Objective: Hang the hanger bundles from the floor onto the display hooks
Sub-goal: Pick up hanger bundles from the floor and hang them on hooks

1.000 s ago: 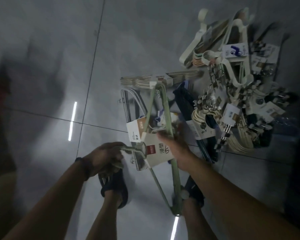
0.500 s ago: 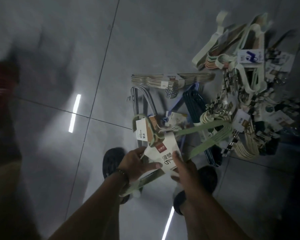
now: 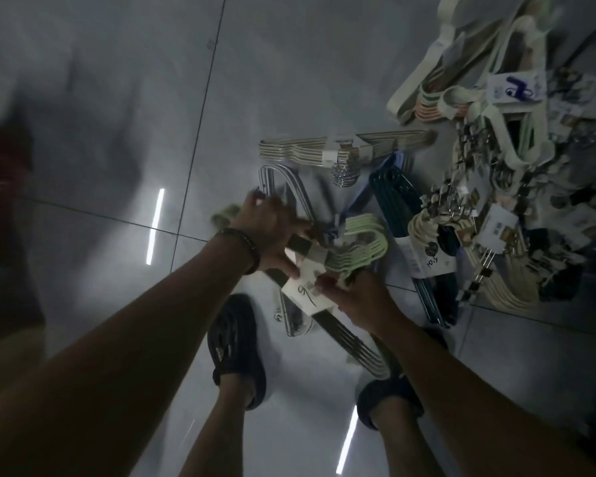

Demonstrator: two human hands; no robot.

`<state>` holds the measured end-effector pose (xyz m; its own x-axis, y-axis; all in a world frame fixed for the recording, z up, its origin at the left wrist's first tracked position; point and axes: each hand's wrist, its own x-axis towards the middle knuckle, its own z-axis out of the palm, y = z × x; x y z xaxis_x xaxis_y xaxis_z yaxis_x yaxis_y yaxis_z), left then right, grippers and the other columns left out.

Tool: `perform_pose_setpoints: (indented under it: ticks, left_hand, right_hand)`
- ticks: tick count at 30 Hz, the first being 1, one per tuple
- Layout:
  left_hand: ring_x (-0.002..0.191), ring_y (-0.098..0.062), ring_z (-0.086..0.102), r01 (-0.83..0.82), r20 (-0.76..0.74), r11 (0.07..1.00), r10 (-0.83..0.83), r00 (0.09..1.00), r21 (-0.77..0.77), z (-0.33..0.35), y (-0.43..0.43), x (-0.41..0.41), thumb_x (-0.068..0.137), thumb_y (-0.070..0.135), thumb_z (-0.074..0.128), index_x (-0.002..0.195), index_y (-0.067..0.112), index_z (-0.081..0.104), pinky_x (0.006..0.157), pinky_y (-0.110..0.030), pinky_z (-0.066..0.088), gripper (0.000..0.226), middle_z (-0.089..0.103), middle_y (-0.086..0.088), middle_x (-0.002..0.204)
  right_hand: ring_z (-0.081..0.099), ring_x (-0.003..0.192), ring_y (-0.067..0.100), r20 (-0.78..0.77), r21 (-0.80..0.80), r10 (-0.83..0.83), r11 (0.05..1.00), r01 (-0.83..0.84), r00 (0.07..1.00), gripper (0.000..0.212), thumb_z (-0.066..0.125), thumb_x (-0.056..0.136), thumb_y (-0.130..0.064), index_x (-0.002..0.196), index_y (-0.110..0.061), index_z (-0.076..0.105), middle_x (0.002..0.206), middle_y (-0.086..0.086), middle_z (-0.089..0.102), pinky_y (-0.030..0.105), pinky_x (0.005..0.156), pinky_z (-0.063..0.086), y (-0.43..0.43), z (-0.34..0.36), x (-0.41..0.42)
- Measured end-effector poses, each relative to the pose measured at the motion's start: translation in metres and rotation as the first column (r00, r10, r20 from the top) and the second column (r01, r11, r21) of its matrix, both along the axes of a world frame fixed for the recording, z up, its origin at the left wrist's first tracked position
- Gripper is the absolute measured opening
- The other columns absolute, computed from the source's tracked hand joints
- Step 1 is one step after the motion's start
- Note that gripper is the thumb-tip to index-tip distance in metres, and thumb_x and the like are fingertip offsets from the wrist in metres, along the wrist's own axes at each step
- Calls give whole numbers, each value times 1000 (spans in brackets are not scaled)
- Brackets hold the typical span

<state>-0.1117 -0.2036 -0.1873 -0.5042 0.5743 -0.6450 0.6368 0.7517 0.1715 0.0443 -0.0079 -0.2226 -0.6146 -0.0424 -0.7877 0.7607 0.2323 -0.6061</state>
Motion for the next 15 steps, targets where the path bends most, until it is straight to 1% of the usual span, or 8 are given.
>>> perform_pose_setpoints:
  ticks: [2,5,8,9,10,11,13,15]
  left_hand:
    - [144,-36,38,-374,-184,906,409,894,197,-5,0,12,55,74,85,141,51,45,115,-59,30,97,43,-3,153]
    - [138,-34,41,-786,-161,445,894,418,429,-29,-3,59,59,70,81,141,35,45,110,-51,38,95,41,-7,150]
    - [138,-37,47,-994,220,-103,971,-93,36,-67,-12,99,73,72,81,150,21,37,112,-53,45,102,44,-15,154]
    - [140,-38,48,-958,353,-248,891,-284,-144,-78,-14,106,78,74,75,154,19,33,114,-53,44,102,43,-17,158]
    - [139,-37,49,-910,441,-304,801,-405,-284,-87,-15,108,84,76,68,158,19,31,115,-53,43,101,44,-17,160]
    - [135,-34,52,-896,489,-277,762,-424,-346,-96,-15,109,86,78,62,159,19,30,112,-51,44,99,47,-17,158]
    - [119,-30,61,-931,522,-177,787,-328,-318,-112,-15,109,88,78,61,157,17,26,103,-45,51,99,55,-14,148]
    - [115,-32,65,-947,528,-168,797,-294,-274,-122,-16,108,93,69,63,153,15,22,98,-45,56,91,57,-13,140]
  right_hand:
    - [75,83,5,23,-48,-167,985,168,986,26,79,74,-66,88,-44,74,88,-14,79,35,68,60,-7,-10,0]
    - [77,102,18,196,-107,-318,933,343,928,48,79,69,-69,103,-35,74,103,-5,81,33,72,64,-19,-22,-1]
    - [75,103,23,231,-96,-289,943,318,929,46,74,86,-62,115,-27,71,121,5,76,38,79,65,-30,-37,-4]
    - [74,100,25,246,-66,-202,972,225,948,51,67,91,-66,124,-27,67,127,6,72,42,79,65,-32,-43,-5]
    - [70,97,26,294,-24,-56,997,67,954,61,55,94,-73,135,-28,60,126,5,66,45,74,62,-35,-47,-7]
    - [66,95,29,358,36,117,990,-139,926,70,41,96,-79,143,-28,52,121,6,62,45,71,58,-38,-51,-9]
    - [66,107,40,380,111,334,909,-401,863,76,29,102,-74,142,-16,56,123,18,65,48,87,56,-43,-63,-11]
    - [64,120,36,286,105,304,933,-345,909,70,40,102,-71,139,-16,63,131,14,68,44,100,52,-44,-71,-9]
